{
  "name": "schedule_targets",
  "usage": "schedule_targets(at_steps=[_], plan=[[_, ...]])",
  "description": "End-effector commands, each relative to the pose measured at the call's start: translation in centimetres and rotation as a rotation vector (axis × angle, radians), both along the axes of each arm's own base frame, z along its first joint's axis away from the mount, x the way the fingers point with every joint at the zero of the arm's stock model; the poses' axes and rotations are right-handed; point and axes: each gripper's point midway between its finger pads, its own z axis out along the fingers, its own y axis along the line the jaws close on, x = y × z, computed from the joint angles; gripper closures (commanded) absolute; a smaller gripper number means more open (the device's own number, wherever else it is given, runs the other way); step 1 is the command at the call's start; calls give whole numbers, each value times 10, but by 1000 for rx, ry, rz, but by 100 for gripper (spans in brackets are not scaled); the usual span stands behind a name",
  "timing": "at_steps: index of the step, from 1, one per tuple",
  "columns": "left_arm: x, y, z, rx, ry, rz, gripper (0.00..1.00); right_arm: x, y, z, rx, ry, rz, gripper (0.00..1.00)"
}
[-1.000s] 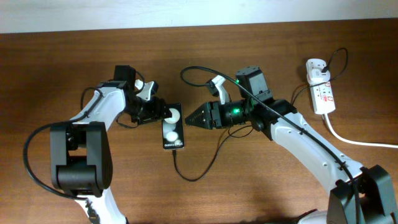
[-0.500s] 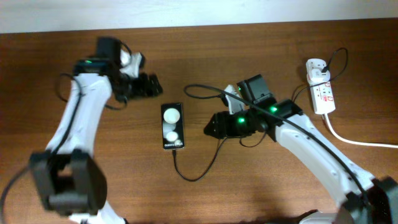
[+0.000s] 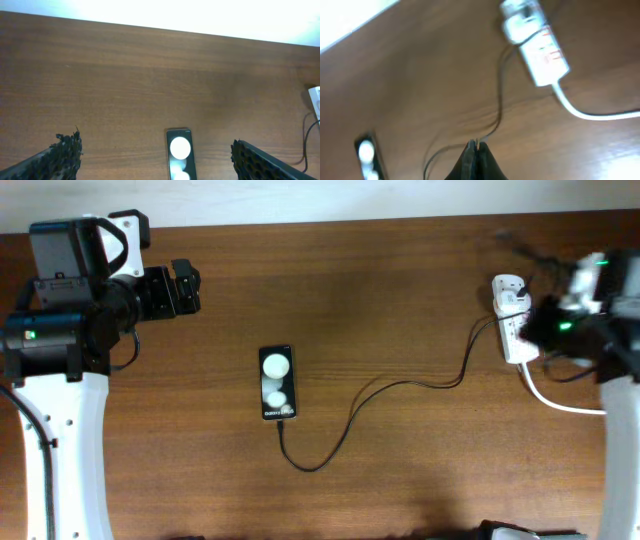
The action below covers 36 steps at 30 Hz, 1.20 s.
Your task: Plug charger to phone and switch on socket
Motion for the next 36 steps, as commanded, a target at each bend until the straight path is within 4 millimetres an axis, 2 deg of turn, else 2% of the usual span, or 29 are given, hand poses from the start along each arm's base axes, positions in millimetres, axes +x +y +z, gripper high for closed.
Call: schedule_targets(at_steps=[1, 5, 7, 9, 13, 16, 22, 30, 36], plan=[[-1, 3, 4, 14, -12, 9, 1, 19, -62, -27, 78, 17, -126, 96], [-1, 3, 4, 14, -12, 9, 1, 41, -115, -90, 202, 74, -209, 96], [-1, 3, 4, 14, -12, 9, 1, 50, -127, -112, 209, 93, -218, 96], [-1, 3, 4, 14, -12, 9, 1, 74, -137, -138, 229, 62, -197, 96], [-1, 3, 4, 14, -12, 9, 1, 100, -147, -164, 212, 24, -180, 96], [-1, 3, 4, 14, -12, 9, 1, 116, -145, -179, 215, 4, -153, 96], [-1, 3, 4, 14, -12, 9, 1, 142, -127, -204, 197, -5, -95, 96], [-1, 3, 4, 14, -12, 9, 1, 145, -124, -234, 215, 31, -91, 96], [-1, 3, 4, 14, -12, 9, 1, 153, -114, -248, 217, 34, -72, 96]])
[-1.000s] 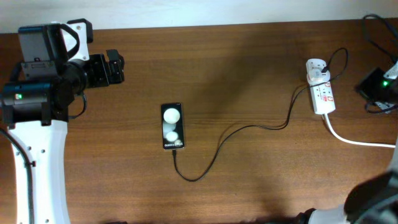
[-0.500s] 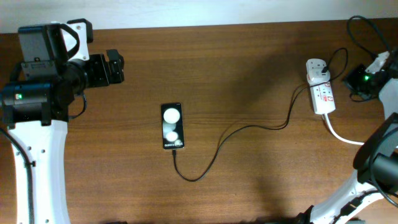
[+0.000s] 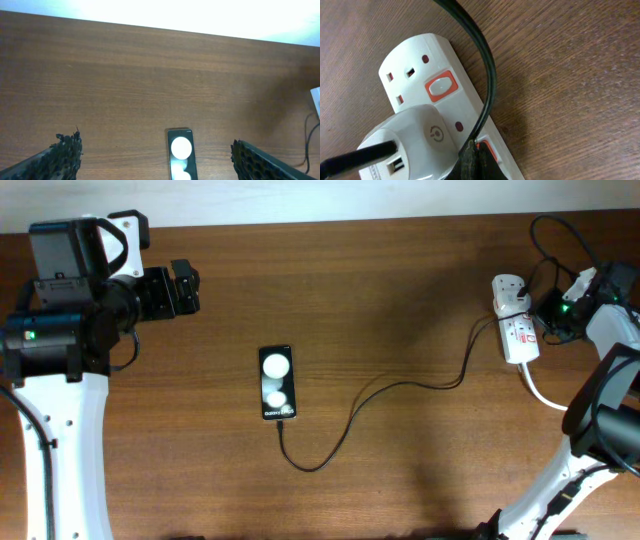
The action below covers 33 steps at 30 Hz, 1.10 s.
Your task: Plug charger to phone and switch on socket
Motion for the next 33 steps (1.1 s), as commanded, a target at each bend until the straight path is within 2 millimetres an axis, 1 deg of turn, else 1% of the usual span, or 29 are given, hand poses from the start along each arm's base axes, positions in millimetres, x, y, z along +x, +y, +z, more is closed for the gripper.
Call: schedule_targets(at_steps=[1, 3, 7, 10, 12, 19, 26, 33], plan=[[-1, 2, 4, 9, -13, 5, 1, 8, 9, -11, 4, 3, 22, 96], [-1, 2, 4, 9, -13, 5, 1, 9, 14, -16, 8, 10, 31, 96], [-1, 2, 4, 9, -13, 5, 1, 7, 18, -18, 18, 26, 36, 96], [-1, 2, 4, 10, -13, 5, 1, 3, 28, -20, 66, 46, 32, 96], [-1, 2, 4, 9, -13, 5, 1, 5, 35, -18, 90, 37, 51, 96], [-1, 2, 4, 9, -13, 5, 1, 5, 59, -22, 102, 72, 93, 96], [-1, 2, 4, 9, -13, 5, 1, -1, 75, -27, 116, 114, 115, 96], [-1, 2, 4, 10, -13, 5, 1, -2, 90, -29, 123, 132, 143, 96]])
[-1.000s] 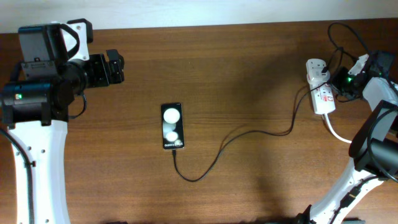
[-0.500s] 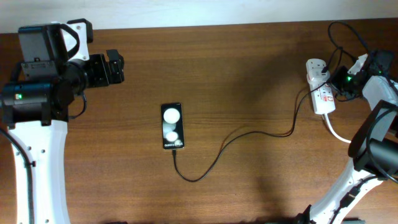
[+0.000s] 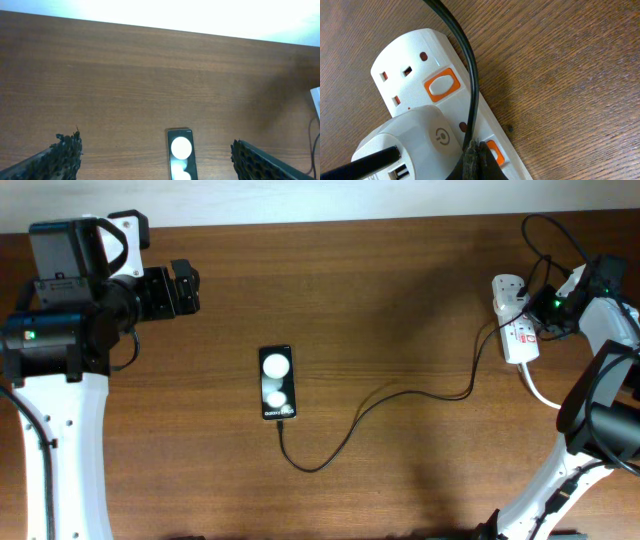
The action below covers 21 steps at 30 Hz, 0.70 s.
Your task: Plug charger to phone and switch on socket
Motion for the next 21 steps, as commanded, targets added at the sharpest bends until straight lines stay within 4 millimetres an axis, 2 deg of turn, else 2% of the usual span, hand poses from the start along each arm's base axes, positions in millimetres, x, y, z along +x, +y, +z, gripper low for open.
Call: schedule_targets(at_steps=[1, 8, 15, 18, 21], plan=[[-1, 2, 4, 10, -13, 5, 1, -3, 81, -25, 159, 63, 151, 96], [-1, 2, 4, 10, -13, 5, 1, -2, 97, -27, 175, 84, 159, 96], [-1, 2, 4, 10, -13, 5, 1, -5, 99, -28, 183, 101, 150, 96], [-1, 2, 4, 10, -13, 5, 1, -5, 82, -29, 149, 108, 87, 96], [-1, 2, 4, 10, -13, 5, 1, -8, 45, -22, 92, 113, 2, 96]])
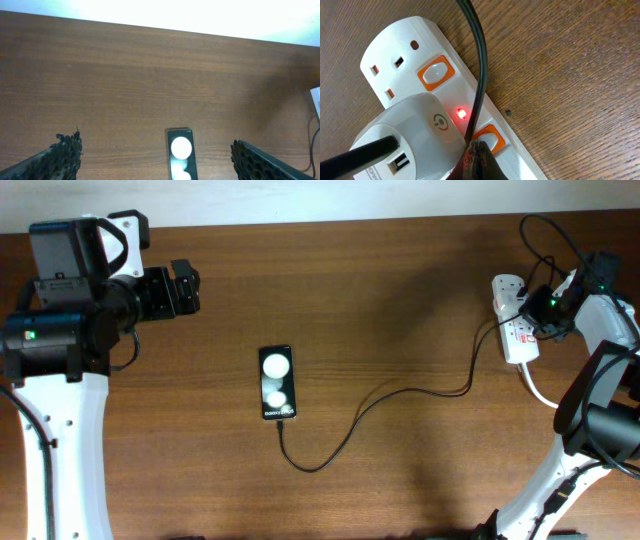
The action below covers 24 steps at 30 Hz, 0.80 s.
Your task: Plug charger to phone and switch on socket
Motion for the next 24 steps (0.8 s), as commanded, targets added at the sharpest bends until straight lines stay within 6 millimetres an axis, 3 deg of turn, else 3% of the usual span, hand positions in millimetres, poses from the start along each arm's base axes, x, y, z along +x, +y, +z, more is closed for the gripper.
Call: schedule_targets(at_steps=[1, 5, 7, 9, 12, 15, 17, 20, 24], plan=[[-1, 2, 4, 10, -13, 5, 1, -3, 24, -14, 81, 43, 32, 96], [-1, 2, 4, 10, -13, 5, 1, -14, -22, 35, 47, -30, -59, 96], [-1, 2, 4, 10, -13, 5, 1, -28, -42, 70, 20, -73, -105, 96], [-1, 2, 4, 10, -13, 5, 1, -40, -51, 102, -1, -109, -132, 96], [-1, 2, 4, 10, -13, 5, 1, -49, -46, 143, -31, -167, -129, 96], [-1, 2, 4, 10, -13, 5, 1, -59, -20, 195, -95, -241, -41, 96], [-1, 2, 4, 10, -13, 5, 1, -64, 9, 222, -125, -287, 66, 96], [-1, 2, 4, 10, -13, 5, 1, -81, 83, 257, -148, -324, 280, 96], [-1, 2, 4, 10, -13, 5, 1, -106, 156, 283, -202, -370, 534, 95]])
